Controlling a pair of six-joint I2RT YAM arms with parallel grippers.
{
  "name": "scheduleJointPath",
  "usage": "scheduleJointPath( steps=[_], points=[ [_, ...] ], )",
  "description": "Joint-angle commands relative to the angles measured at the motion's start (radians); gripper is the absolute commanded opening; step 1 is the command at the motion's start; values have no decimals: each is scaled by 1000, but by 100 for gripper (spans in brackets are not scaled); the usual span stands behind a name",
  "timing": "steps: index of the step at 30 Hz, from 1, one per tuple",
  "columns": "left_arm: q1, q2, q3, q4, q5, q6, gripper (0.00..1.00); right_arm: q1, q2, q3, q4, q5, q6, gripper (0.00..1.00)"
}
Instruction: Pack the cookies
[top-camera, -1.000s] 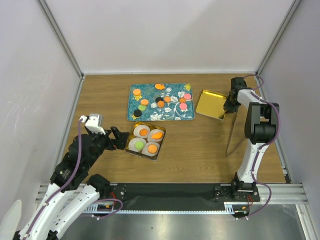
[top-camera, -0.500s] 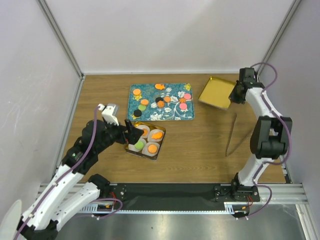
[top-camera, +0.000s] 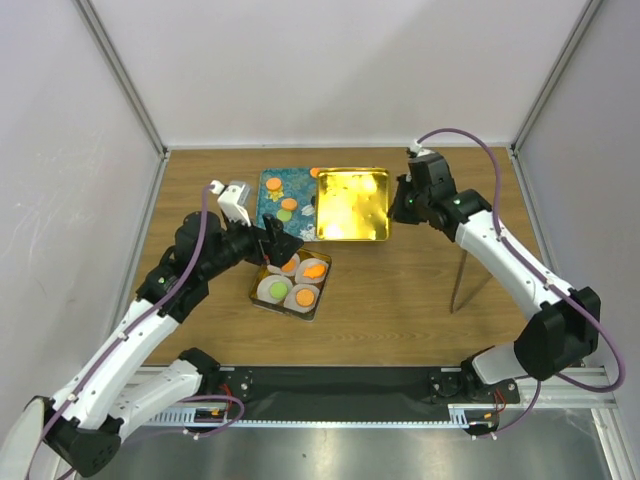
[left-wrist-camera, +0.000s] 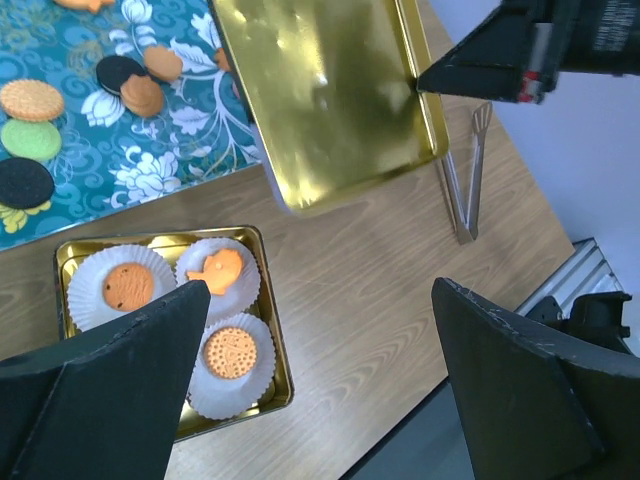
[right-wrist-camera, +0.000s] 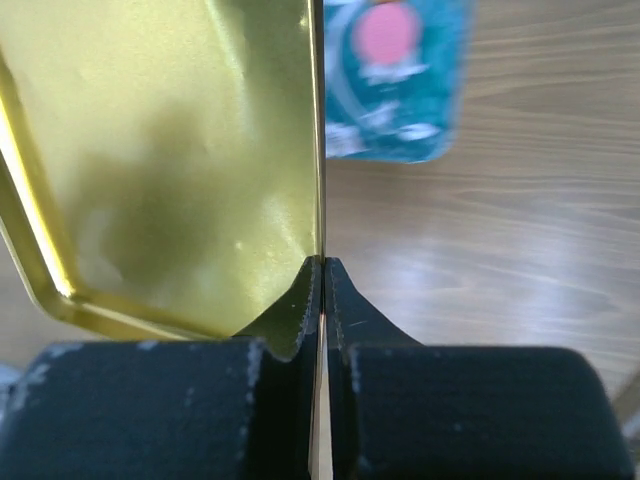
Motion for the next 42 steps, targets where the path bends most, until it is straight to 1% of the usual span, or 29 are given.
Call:
scheduleJointPath(
  steps=[1, 8, 17, 21, 22, 24, 25, 27, 28, 30, 31, 32, 33, 34, 35, 36, 37, 39, 40, 41, 42],
  points=[
    [24, 20, 28, 52, 53, 23, 100, 76, -72, 10, 49, -63, 46, 0],
    [85, 59, 14, 106, 156, -12, 100, 188, -101, 3, 58, -84, 72, 0],
    [137, 90, -1, 164, 253, -78, 99, 271, -128, -11, 95, -103, 103, 0],
    [153, 84, 0, 187, 276, -109, 92, 276, -135, -16, 98, -104, 109, 0],
    [154, 84, 2, 188, 283, -112, 85, 276, -137, -19, 104, -109, 109, 0],
    [160, 90, 7, 187, 300, -122, 76, 276, -138, -17, 104, -115, 110, 0],
    [163, 92, 7, 190, 306, -129, 66, 276, -141, -17, 101, -112, 110, 0],
    [165, 89, 5, 193, 319, -141, 58, 277, -143, -20, 101, -109, 110, 1],
    [165, 87, 3, 195, 320, -145, 51, 276, -143, -20, 104, -109, 107, 1],
    [165, 92, -1, 193, 326, -150, 44, 276, -140, -17, 104, -113, 106, 1],
    [165, 95, -3, 193, 326, -150, 35, 277, -140, -17, 109, -123, 104, 2],
    [165, 98, -3, 190, 325, -149, 29, 277, -141, -17, 110, -127, 103, 4],
    [165, 102, -3, 184, 319, -146, 24, 277, -140, -17, 115, -130, 96, 5],
    [165, 105, -1, 181, 314, -144, 13, 279, -141, -16, 117, -124, 90, 10],
    [165, 109, 0, 170, 309, -142, 8, 286, -144, -17, 118, -109, 84, 15],
    [165, 110, 2, 165, 297, -141, 4, 292, -152, -19, 120, -86, 57, 21],
    [165, 113, 8, 156, 288, -142, 0, 302, -157, -14, 117, -2, 38, 36],
    [166, 122, 17, 130, 264, -144, 0, 366, -166, 7, 89, 131, -11, 49],
    [166, 125, 25, 124, 254, -146, 0, 402, -172, 10, 91, 259, -70, 58],
    [168, 131, 29, 112, 247, -155, 0, 474, -180, 9, 98, 321, -104, 61],
    [170, 142, 37, 101, 236, -161, 0, 525, -193, 1, 113, 454, -127, 65]
  ],
)
